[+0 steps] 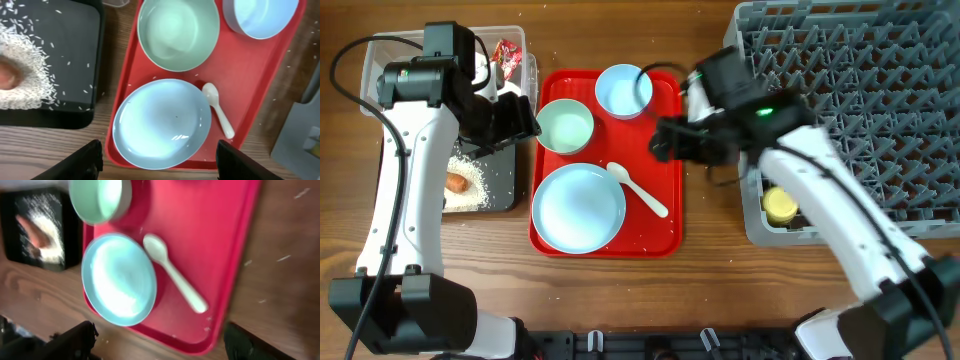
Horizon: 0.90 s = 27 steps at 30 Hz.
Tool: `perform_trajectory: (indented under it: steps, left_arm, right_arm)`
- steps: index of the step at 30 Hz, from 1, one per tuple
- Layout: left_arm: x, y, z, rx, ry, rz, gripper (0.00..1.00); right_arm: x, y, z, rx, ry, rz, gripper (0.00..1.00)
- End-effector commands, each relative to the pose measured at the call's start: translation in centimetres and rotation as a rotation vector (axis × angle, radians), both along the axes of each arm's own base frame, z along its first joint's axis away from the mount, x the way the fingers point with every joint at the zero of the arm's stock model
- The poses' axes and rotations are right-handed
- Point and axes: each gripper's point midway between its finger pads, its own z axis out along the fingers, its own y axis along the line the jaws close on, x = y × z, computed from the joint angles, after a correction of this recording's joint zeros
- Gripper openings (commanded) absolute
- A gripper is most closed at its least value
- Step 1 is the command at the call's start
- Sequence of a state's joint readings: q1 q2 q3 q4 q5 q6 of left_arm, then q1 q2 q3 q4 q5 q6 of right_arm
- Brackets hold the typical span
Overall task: Sort waste into correct bins and load items into the dishwasher rack
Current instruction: 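Grasp the light-blue plate rim with the right gripper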
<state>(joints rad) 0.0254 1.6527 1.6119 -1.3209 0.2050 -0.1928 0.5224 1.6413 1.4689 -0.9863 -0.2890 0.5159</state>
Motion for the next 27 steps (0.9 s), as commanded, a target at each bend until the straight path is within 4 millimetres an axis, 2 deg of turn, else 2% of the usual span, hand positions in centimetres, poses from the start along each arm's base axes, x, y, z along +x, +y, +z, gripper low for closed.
perform_trajectory:
  steps: [1,3,7,12,15,17,19,22,25,27]
  left_arm:
    - [0.0,0.9,-0.2,0.041,0.004,0.016,0.72]
    - [0.0,0.9,-0.2,0.042,0.004,0.016,0.72]
    - [0.3,1.1,-0.2,0.049,-0.009,0.018,0.73]
    - [0.3,0.8,-0.2,0.049,-0.008,0.012,0.68]
    - [0.4,0.6,-0.2,0.049,-0.014,0.005,0.69]
    - [1.0,1.1,-0.1,0.047,-0.032,0.034,0.7]
    - [1.1,1.8,0.0,0.056,-0.034,0.069,0.7]
    - [1.3,3.8,-0.1,0.101,-0.037,0.131,0.7]
    - [1.5,4.6,0.0,0.101,-0.046,0.154,0.71]
    - [1.6,4.9,0.0,0.101,-0.053,0.162,0.71]
  right_arm:
    - [-1.0,1.9,-4.0,-0.078,0.087,-0.095,0.8]
    - [-2.0,3.7,-6.1,-0.106,0.123,-0.084,0.76]
    - [-3.1,4.9,-8.7,-0.179,0.149,-0.11,0.69]
    - [-2.8,5.2,-8.8,-0.173,0.136,-0.113,0.66]
    - [-2.3,6.5,-8.8,-0.135,0.108,-0.099,0.62]
    - [-2.7,7.2,-9.9,-0.133,0.099,-0.086,0.58]
    - [-3.3,6.9,-11.3,-0.167,0.126,-0.108,0.57]
    - [-3.9,7.0,-14.3,-0.191,0.184,-0.112,0.53]
    - [-4.3,6.9,-16.0,-0.212,0.22,-0.111,0.52]
    - [-4.4,6.8,-16.4,-0.219,0.226,-0.11,0.52]
